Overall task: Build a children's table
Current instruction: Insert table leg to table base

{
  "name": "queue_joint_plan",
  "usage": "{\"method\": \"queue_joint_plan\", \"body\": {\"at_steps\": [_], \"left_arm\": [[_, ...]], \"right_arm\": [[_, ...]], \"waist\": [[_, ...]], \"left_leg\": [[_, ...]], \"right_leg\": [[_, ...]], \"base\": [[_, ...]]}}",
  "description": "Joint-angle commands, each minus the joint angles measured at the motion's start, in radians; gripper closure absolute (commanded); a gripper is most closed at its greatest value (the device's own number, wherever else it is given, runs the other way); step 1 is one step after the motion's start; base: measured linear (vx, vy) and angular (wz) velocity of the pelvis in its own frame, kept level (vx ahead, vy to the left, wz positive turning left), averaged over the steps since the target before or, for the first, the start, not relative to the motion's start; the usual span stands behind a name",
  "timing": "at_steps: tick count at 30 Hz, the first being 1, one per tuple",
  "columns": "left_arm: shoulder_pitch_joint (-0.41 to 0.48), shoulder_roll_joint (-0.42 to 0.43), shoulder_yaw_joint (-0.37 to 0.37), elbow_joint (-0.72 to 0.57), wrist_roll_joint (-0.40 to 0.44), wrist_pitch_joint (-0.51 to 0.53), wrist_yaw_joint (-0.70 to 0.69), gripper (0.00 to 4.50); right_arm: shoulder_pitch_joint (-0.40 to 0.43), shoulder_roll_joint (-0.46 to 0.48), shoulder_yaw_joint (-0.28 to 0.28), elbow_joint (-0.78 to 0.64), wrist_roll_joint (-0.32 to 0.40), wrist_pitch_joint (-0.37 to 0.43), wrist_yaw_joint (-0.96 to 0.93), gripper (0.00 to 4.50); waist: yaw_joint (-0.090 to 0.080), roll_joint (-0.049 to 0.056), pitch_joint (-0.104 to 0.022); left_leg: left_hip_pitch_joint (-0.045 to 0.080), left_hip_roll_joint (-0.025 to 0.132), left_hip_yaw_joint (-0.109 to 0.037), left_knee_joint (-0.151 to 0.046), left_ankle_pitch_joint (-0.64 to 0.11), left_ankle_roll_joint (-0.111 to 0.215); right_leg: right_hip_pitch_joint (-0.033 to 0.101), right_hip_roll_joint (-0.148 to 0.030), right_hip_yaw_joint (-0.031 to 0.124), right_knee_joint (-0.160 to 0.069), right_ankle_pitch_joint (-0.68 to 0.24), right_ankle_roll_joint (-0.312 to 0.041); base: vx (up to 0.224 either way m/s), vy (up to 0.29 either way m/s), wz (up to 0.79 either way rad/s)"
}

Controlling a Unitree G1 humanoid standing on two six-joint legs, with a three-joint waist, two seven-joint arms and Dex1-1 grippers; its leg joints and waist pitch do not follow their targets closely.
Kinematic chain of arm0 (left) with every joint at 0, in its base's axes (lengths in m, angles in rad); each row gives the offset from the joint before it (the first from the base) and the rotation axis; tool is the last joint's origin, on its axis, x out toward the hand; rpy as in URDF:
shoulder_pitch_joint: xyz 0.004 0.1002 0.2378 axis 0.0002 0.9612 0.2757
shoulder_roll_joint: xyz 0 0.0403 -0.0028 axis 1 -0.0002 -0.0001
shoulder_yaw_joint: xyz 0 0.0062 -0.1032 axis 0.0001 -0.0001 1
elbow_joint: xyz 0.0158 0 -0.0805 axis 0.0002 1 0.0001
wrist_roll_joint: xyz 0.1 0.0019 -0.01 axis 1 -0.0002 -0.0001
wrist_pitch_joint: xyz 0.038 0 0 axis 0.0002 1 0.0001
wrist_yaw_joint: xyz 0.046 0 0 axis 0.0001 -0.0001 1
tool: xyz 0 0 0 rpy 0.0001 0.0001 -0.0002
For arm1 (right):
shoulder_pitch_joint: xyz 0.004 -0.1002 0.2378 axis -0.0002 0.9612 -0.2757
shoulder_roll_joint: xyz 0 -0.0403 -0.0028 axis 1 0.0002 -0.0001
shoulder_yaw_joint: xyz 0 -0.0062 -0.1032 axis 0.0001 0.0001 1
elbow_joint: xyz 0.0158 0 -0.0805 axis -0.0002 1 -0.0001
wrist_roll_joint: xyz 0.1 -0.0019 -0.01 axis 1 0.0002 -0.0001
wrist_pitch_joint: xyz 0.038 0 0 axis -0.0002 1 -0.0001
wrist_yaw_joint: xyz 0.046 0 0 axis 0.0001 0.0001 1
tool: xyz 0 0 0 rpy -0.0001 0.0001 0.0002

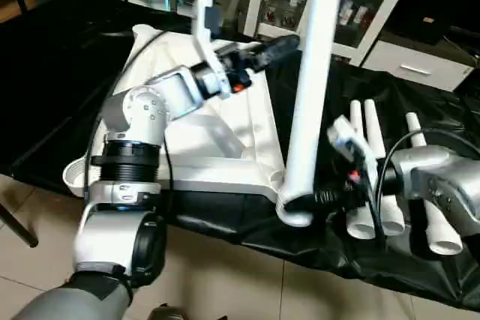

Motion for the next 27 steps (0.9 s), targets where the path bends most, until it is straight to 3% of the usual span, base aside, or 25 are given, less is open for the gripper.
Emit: {"method": "queue_joint_plan", "body": {"at_steps": [1, 8, 14, 22, 27], "left_arm": [[-0.023, -0.027, 0.01, -0.069, -0.065, 0.059, 0.002, 0.0], [-0.001, -0.054, 0.012, -0.123, -0.106, 0.111, 0.018, 0.0], [0.027, -0.061, -0.058, -0.144, -0.032, 0.064, 0.054, 0.0], [0.026, -0.071, -0.054, -0.177, -0.047, 0.067, 0.064, 0.0], [0.03, -0.064, -0.055, -0.182, -0.046, 0.058, 0.074, 0.48]], "right_arm": [[0.005, -0.03, 0.019, -0.009, -0.033, -0.017, 0.018, 1.97], [0.002, -0.041, 0.052, -0.012, -0.063, -0.037, 0.037, 1.97], [-0.01, -0.045, 0.076, 0.005, -0.127, -0.073, 0.022, 1.97], [-0.032, -0.039, 0.101, 0.027, -0.202, -0.121, -0.021, 1.97], [-0.045, -0.02, 0.092, 0.049, -0.225, -0.141, -0.042, 1.97]], "waist": [[0.003, 0.005, -0.068], [0.003, 0.004, -0.069], [0.003, 0.005, -0.071], [0.001, 0.008, -0.072], [-0.001, 0.009, -0.072]], "left_leg": [[0.007, 0.039, -0.01, -0.063, -0.057, -0.017], [0.007, 0.037, -0.008, -0.058, -0.024, 0.015], [0.008, 0.039, -0.01, -0.058, -0.025, 0.015], [0.008, 0.037, -0.009, -0.058, -0.023, 0.013], [0.009, 0.037, -0.009, -0.057, -0.027, 0.012]], "right_leg": [[0.068, -0.078, 0.048, -0.063, -0.074, -0.203], [0.065, -0.073, 0.048, -0.061, -0.022, -0.217], [0.066, -0.073, 0.049, -0.062, -0.029, -0.203], [0.067, -0.071, 0.048, -0.059, -0.004, -0.213], [0.067, -0.07, 0.048, -0.058, -0.003, -0.216]], "base": [[0.0, 0.0, 0.0], [0.0, 0.0, 0.0], [0.0, 0.0, 0.0], [0.0, 0.0, 0.0], [0.0, 0.0, 0.0]]}}
